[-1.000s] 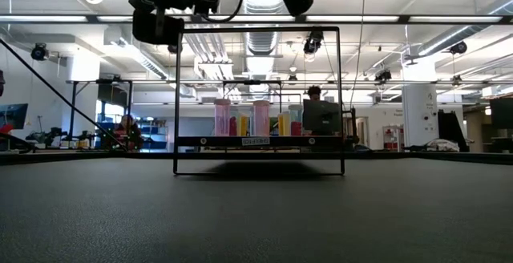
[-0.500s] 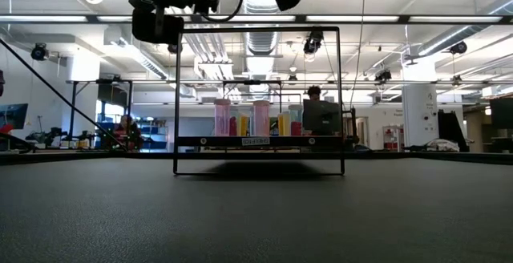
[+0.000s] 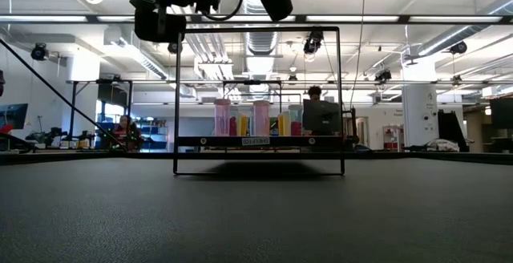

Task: Pick and place medicine bottles onto shelf by color
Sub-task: Put the pink medicine bottle on the shelf aligned with the other pink medicine bottles

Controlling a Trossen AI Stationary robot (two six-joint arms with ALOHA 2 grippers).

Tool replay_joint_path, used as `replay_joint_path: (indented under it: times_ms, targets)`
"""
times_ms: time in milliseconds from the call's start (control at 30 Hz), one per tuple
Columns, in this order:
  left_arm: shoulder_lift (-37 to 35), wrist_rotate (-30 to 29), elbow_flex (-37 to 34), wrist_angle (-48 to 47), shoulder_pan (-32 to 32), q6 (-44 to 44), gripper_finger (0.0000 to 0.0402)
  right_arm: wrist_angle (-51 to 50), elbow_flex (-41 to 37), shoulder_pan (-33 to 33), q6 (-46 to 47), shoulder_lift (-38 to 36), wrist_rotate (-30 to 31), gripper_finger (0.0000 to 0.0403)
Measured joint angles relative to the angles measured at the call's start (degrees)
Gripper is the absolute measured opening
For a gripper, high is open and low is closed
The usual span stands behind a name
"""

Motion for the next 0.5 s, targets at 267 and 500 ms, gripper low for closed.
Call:
replay_joint_path:
  times_ms: [267, 500]
  targets:
    - [0.0, -0.3, 0.0, -0.06, 0.33, -0.08, 0.0106, -0.59, 0.02, 0.13, 2.31, 0.0, 0.07, 0.0111]
    - [0.0, -0.36, 0.0, 1.44, 0.35, -0.08, 0.0106, -0.89, 0.02, 0.13, 3.5, 0.0, 0.44, 0.0094]
